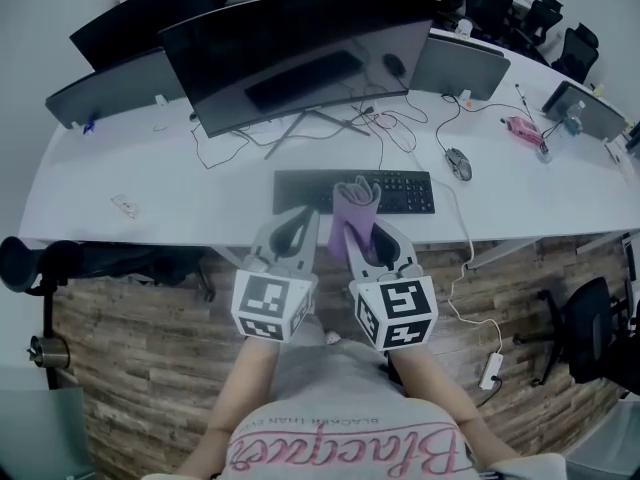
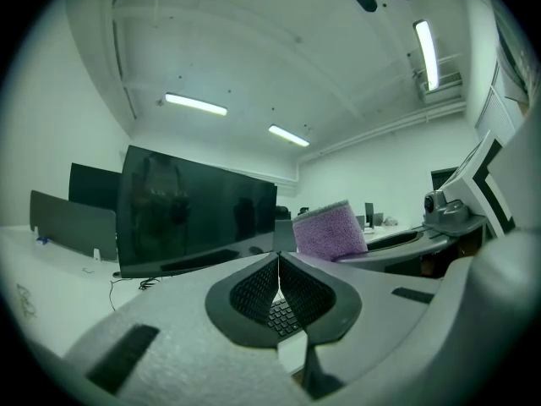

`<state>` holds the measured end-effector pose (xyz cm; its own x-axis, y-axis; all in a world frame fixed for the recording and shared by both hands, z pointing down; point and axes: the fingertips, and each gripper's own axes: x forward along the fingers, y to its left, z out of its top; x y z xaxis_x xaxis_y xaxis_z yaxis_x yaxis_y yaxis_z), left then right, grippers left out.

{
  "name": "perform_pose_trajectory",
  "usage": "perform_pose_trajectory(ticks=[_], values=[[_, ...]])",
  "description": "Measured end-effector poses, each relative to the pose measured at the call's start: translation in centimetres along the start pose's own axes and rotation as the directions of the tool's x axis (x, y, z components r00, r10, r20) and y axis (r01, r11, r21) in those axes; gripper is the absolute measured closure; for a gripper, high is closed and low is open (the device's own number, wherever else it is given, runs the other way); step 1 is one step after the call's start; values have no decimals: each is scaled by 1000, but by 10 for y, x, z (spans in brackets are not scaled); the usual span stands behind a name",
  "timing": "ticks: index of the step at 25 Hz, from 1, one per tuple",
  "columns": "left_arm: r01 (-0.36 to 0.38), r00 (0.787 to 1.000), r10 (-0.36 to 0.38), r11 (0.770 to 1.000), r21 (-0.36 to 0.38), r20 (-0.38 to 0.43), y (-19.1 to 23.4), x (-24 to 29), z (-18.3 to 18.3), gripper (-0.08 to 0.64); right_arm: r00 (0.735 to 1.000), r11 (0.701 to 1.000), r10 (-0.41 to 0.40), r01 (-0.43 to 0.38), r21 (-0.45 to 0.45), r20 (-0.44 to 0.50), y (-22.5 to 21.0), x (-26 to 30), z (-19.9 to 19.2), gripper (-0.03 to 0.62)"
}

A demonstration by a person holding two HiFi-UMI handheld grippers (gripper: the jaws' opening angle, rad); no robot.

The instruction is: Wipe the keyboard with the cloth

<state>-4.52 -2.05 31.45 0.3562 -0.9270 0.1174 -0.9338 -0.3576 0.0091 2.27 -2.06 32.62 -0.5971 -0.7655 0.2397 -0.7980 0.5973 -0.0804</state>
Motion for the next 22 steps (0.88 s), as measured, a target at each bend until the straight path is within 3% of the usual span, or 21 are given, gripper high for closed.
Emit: perform_pose_trajectory(ticks=[12, 22], values=[[-53, 996, 48, 996, -70, -72, 77, 39, -32, 555, 996, 999, 40, -41, -4, -82, -5, 81, -5, 500], [-53, 986, 34, 992, -116, -164, 156, 84, -74, 555, 977, 995, 94, -97, -6, -191, 9, 177, -20, 500]])
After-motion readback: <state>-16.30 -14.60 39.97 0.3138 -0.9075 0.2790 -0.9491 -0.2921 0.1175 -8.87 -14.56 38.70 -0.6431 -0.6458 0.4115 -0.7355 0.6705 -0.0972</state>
